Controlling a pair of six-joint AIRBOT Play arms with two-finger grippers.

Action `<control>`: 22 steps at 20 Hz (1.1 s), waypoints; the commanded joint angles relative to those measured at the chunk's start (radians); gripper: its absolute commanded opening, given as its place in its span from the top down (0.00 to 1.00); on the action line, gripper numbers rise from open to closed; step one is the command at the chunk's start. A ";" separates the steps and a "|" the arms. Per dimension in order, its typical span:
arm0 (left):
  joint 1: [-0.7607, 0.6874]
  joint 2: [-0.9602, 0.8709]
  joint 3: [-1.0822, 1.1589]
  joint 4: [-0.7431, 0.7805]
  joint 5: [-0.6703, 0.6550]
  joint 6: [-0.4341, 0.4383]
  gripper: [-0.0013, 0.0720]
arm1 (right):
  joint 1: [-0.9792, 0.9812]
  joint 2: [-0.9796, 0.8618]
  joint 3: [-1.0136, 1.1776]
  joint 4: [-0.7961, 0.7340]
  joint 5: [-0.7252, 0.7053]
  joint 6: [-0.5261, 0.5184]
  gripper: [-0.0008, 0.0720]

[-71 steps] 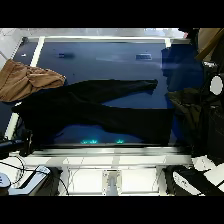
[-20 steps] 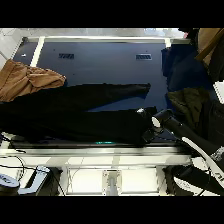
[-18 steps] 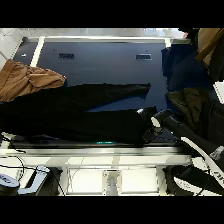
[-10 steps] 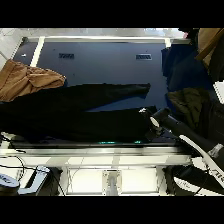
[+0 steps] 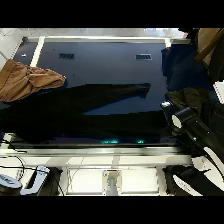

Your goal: Fold the clothes and pants, and hang the long-sleeved shirts on hangers.

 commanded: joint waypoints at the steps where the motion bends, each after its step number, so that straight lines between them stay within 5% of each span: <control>1: 0.000 0.001 0.003 0.168 -0.041 -0.005 0.96 | -0.014 0.024 -0.086 0.091 0.003 0.117 0.50; 2: 0.000 0.001 0.001 0.221 -0.042 -0.024 0.96 | -0.014 0.023 -0.124 0.090 0.022 0.146 0.35; 5: 0.000 0.001 -0.003 0.244 -0.048 -0.046 0.94 | -0.014 0.024 -0.162 -0.032 0.129 0.189 0.37; 6: 0.000 0.002 -0.003 0.230 -0.050 -0.045 0.79 | -0.014 0.026 -0.150 -0.083 0.150 0.188 0.37; 8: 0.000 0.010 0.005 0.160 -0.052 -0.045 0.11 | -0.014 0.026 -0.095 -0.123 0.127 0.184 0.37; 10: 0.000 0.023 0.054 0.046 -0.036 -0.029 0.07 | -0.014 0.026 0.007 -0.105 -0.014 0.175 0.37; 12: 0.000 0.029 0.146 -0.064 0.000 0.003 0.07 | -0.014 0.021 0.112 -0.069 -0.308 0.176 0.37; 14: -0.017 0.018 0.240 -0.075 0.061 0.023 0.07 | -0.064 -0.039 0.211 0.072 -0.616 0.169 0.56; 15: -0.030 0.004 0.273 -0.059 0.077 0.022 0.08 | -0.119 -0.105 0.268 0.179 -0.688 0.122 0.56; 20: -0.100 -0.087 0.310 -0.061 0.031 -0.008 0.08 | -0.378 -0.527 0.536 0.834 -0.618 -0.268 0.51; 22: -0.151 -0.105 0.310 -0.061 0.017 -0.008 0.08 | -0.398 -0.670 0.614 0.969 -0.573 -0.330 0.51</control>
